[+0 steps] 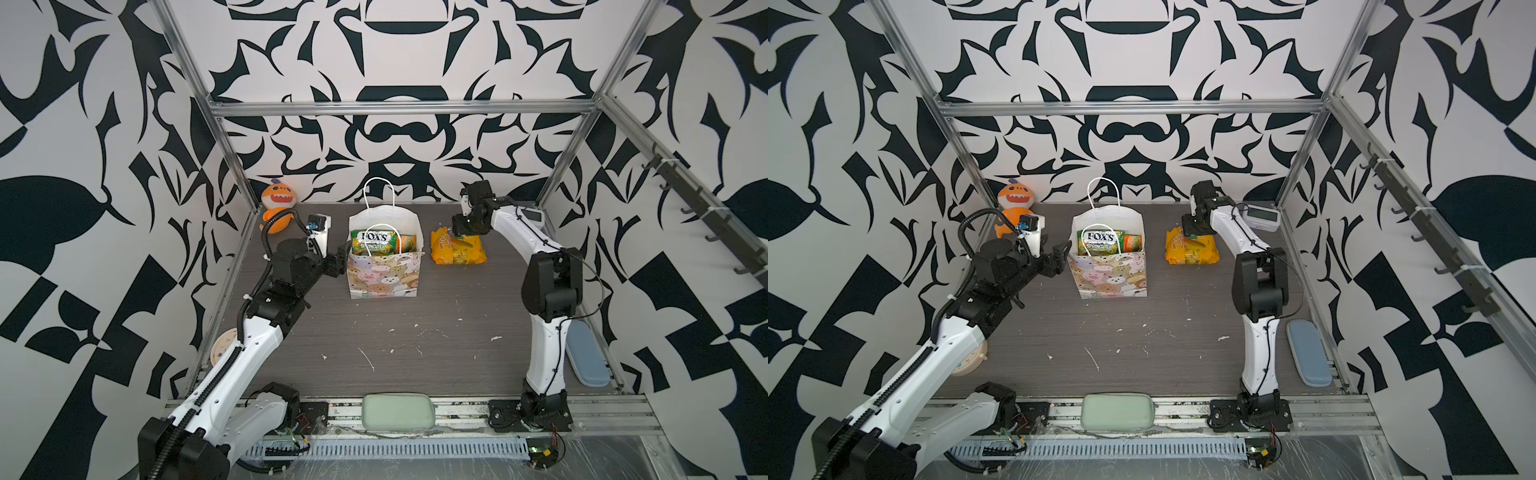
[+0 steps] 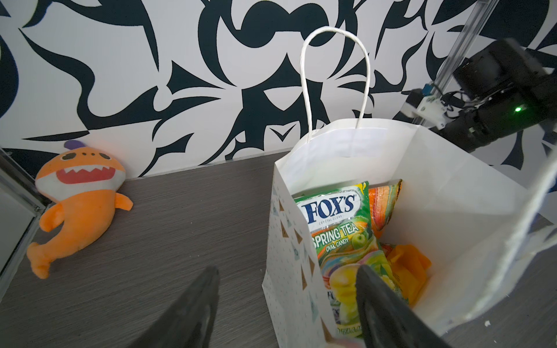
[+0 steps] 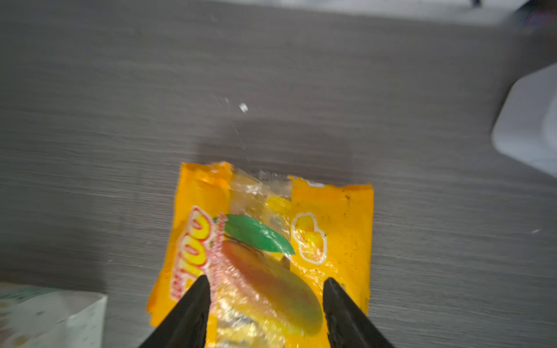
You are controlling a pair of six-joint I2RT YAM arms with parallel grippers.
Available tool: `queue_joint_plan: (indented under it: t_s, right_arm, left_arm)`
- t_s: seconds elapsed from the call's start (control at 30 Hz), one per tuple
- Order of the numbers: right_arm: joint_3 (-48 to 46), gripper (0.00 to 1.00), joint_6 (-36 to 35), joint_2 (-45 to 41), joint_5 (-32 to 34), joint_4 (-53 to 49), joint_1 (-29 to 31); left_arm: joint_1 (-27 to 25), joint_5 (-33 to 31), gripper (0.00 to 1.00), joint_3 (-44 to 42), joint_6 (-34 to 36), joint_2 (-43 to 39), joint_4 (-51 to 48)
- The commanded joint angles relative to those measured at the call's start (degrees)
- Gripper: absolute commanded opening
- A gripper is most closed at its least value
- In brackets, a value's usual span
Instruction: Take the snacks out of the paper bag
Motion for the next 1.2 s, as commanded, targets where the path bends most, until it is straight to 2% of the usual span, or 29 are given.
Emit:
queue_joint_plan:
  t_s: [0.0, 0.37, 0.6, 0.83, 1.0, 1.07, 1.17]
  right_arm:
    - [0.67, 0.64, 1.72, -0.76, 1.13, -1.17, -0.16]
    - [0.01, 0.63, 3.14, 3.15, -0.26, -1.85, -0.19]
    - [-0.15, 0.62, 4.58, -2.28, -3.69, -1.05, 0.03]
    - [-2.37, 0.67, 5.49, -14.67, -9.02, 1.37, 2.15]
    - [-13.87, 0.67, 5.80, -26.26, -16.39, 10.51, 5.12]
    - [-22.93, 0.65, 6.30, -32.63, -17.85, 18.22, 6.48]
    - [-42.57, 0.63, 11.90, -43.55, -16.24, 35.63, 8.22]
  left_arm:
    - [-0.04, -0.19, 0.74, 0.48, -0.44, 0.05, 0.43]
    - [-0.01, 0.27, 0.76, 6.59, 2.07, -1.15, -4.14]
    - [0.10, 2.78, 0.79, 14.96, 4.53, 0.92, -8.19]
    - [4.74, 15.56, 0.79, 30.37, 7.17, 13.26, -19.90]
    - [5.69, 23.57, 0.78, 36.53, 13.18, 20.59, -23.76]
    - [5.98, 25.95, 0.77, 40.20, 16.60, 23.79, -27.41]
    - [6.04, 27.84, 0.76, 45.70, 22.56, 28.98, -33.28]
